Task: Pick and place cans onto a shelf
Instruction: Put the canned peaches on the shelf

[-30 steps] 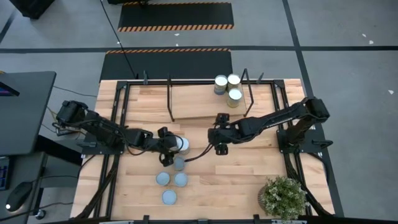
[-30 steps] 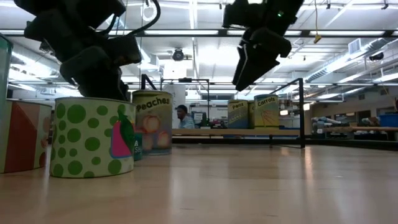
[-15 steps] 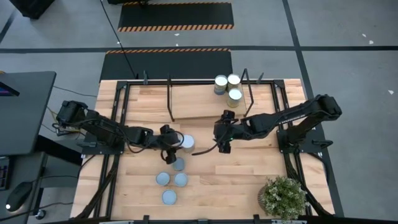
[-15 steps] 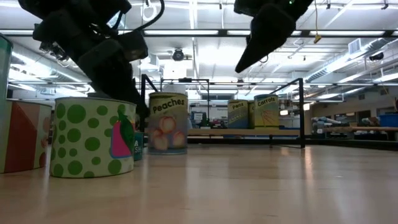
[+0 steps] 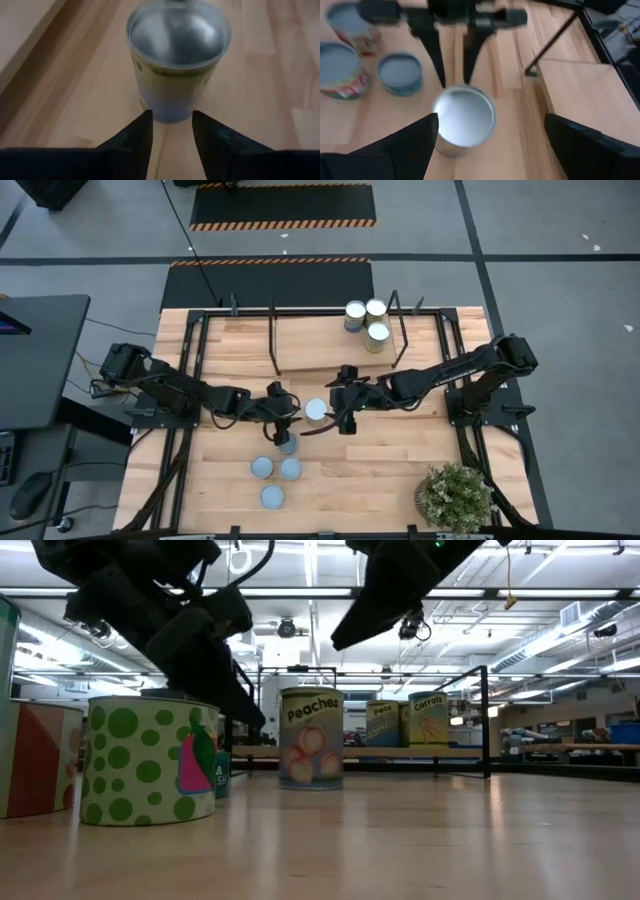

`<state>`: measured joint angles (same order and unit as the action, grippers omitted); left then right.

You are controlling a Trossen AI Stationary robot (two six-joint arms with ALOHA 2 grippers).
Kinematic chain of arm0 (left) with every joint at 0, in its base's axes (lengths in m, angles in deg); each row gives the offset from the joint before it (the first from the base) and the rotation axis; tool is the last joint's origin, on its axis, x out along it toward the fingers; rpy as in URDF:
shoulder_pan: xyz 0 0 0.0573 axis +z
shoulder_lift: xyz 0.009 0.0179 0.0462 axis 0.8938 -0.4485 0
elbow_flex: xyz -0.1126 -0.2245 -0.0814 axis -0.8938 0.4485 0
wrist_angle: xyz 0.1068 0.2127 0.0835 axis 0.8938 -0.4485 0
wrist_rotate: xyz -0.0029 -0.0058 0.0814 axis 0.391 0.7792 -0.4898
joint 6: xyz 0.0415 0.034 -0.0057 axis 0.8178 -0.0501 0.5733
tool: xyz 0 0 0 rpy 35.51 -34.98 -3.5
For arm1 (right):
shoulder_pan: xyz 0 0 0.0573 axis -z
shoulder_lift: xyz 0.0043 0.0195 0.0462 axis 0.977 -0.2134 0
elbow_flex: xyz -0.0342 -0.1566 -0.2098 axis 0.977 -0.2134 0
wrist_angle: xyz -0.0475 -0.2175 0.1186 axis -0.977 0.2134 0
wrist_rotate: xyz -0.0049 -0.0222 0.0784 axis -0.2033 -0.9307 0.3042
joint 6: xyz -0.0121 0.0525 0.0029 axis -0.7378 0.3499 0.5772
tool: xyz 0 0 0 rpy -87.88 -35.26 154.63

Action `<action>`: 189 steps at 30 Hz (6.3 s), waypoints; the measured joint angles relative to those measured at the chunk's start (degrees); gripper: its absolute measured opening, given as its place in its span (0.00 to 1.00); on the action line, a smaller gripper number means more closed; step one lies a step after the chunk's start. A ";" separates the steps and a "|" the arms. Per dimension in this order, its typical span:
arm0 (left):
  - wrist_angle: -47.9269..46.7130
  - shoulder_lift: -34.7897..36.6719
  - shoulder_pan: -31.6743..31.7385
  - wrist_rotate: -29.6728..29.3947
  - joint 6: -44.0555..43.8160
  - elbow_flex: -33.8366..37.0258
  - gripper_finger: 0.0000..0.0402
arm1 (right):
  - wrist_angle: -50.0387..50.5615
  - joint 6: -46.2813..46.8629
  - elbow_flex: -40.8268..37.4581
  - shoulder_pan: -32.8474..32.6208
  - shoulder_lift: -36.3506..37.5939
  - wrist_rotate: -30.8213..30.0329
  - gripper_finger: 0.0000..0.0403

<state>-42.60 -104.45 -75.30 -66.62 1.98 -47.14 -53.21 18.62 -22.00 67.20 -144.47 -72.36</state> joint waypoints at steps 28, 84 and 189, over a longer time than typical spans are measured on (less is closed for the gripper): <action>-18.60 19.23 -6.80 -5.33 -3.08 -0.22 0.36 | 0.62 -3.75 12.37 0.83 -14.23 3.89 0.98; 2.08 19.51 -10.21 -7.89 -10.61 13.45 0.36 | 9.12 -3.98 4.57 10.99 -0.14 6.71 0.82; 4.79 19.51 -9.99 -9.21 -8.94 13.45 0.36 | 13.68 0.10 4.98 30.60 -0.02 -9.34 0.97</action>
<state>-37.81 -84.94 -85.29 -75.83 -6.95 -33.69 -39.53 18.72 -17.02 97.80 -144.50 -81.69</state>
